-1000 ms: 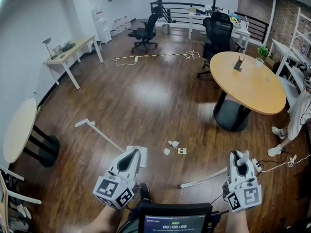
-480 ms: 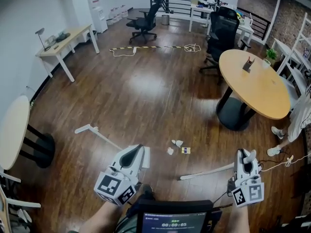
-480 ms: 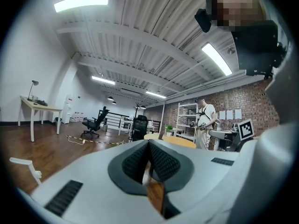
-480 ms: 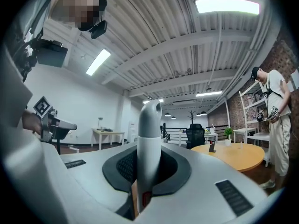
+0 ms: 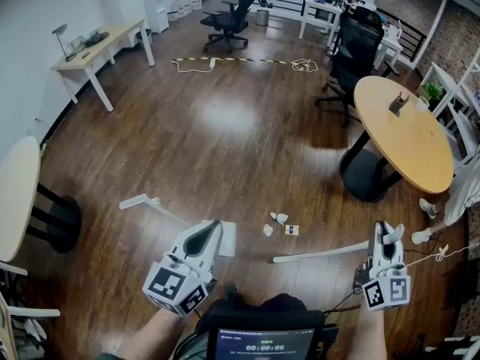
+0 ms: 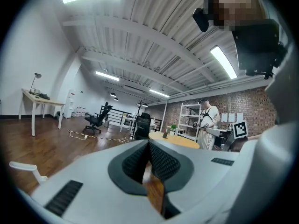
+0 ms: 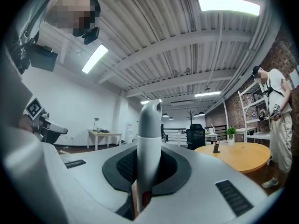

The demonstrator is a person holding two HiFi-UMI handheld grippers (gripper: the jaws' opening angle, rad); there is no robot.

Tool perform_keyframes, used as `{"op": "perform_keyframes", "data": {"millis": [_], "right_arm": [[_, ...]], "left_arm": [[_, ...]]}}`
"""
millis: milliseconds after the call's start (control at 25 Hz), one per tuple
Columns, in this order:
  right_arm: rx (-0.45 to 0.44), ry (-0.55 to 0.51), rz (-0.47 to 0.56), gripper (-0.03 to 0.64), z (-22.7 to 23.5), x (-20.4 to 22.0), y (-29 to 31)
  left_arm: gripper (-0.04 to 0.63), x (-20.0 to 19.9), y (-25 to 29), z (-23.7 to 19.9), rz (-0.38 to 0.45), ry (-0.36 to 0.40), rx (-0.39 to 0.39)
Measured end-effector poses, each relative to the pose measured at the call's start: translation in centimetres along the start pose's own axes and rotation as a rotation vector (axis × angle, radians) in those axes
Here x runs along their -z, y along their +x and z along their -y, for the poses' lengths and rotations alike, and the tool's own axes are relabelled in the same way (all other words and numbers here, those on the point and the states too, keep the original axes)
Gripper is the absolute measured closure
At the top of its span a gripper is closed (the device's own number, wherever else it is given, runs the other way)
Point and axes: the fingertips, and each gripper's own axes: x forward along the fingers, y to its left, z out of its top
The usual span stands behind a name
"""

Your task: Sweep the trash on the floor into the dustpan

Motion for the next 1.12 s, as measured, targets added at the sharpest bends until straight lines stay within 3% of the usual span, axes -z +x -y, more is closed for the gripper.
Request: {"op": "perform_keyframes", "data": {"millis": [160, 360, 520, 760, 1120], "right_arm": [[-0.053, 0.003, 0.000, 0.566, -0.2, 0.8, 3.6], [-0.156, 0.023, -0.003, 0.566, 0.8, 2.8, 7.8], [-0.247, 0.046, -0.014, 0.566, 2.3, 3.7, 10.1], [-0.380, 0.068, -0.014, 0.566, 4.2, 5.3, 13.4], [-0.551, 0.050, -0.063, 0.566, 4.3, 10.7, 18.9]], "left_arm": [[0.588, 0.2, 1.7, -1.1, -0.016, -0.009, -0.025], [0.588, 0.4, 4.1, -1.9, -0.017, 0.010, -0.119], [0.588, 0.3, 5.9, -0.9, -0.011, -0.028, -0.214], [0.588, 0.8, 8.7, 0.9, 0.015, -0.037, -0.287], [0.588, 5.1, 12.3, -0.1, -0.005, -0.076, -0.418]]}}
